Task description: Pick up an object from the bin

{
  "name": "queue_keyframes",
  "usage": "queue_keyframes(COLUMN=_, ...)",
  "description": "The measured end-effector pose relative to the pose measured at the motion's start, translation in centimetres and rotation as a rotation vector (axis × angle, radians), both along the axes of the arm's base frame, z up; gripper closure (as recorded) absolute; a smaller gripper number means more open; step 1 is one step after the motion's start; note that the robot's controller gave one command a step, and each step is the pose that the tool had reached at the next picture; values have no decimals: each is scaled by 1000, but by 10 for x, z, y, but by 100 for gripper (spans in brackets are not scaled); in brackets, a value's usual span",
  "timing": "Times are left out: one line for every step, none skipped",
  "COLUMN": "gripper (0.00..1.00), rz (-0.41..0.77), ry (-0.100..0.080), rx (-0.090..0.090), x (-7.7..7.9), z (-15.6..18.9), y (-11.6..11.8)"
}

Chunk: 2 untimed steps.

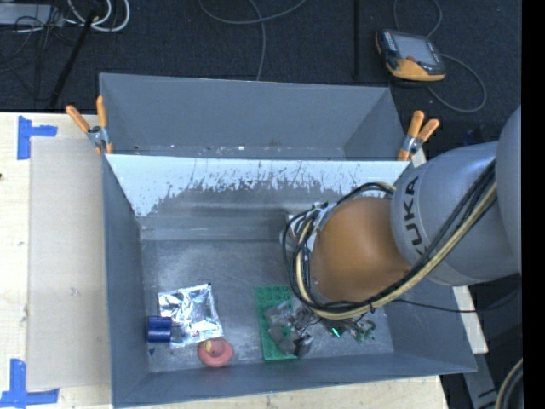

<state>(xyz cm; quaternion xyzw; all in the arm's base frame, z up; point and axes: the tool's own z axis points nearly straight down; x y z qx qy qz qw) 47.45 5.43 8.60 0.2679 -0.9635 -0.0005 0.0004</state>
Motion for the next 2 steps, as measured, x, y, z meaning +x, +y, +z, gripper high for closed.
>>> queue_keyframes(gripper=0, rz=280, ry=-6, rx=1, x=25, z=80, y=44)
queue_keyframes(gripper=0, rz=374, ry=2, rx=0, x=84, z=-12, y=-3)
